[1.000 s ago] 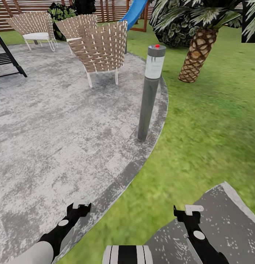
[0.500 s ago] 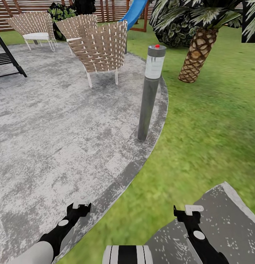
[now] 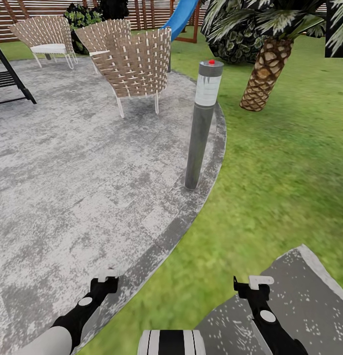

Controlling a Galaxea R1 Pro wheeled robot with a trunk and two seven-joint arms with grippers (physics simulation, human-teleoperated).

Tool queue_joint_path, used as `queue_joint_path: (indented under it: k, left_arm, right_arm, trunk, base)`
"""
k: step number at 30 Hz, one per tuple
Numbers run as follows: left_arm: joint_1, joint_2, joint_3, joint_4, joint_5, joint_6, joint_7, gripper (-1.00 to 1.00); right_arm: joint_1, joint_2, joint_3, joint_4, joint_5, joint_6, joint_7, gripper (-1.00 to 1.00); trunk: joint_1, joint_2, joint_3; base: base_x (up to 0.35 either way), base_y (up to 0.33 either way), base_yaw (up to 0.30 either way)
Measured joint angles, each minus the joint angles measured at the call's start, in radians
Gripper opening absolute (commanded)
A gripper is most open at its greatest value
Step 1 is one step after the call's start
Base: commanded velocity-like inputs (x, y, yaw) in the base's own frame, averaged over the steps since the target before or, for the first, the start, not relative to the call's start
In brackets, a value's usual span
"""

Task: Pick up the pesticide atomizer in the garden and spray insectifuge to fully cover both potted plants in the garden.

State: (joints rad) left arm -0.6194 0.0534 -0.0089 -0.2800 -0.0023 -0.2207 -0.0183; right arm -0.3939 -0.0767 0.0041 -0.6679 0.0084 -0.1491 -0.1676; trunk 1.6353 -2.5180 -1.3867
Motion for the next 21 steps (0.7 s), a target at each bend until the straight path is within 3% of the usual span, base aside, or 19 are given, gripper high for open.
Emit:
queue_joint_path:
  k: [21]
  left_arm:
    - [0.000, 0.000, 0.000, -0.001, 0.000, -0.001, 0.000, -1.00]
  right_arm:
    - [0.000, 0.000, 0.000, 0.000, 0.000, 0.000, 0.000, 1.00]
  trunk:
    - [0.000, 0.000, 0.000]
  base:
    - [0.000, 0.000, 0.000]
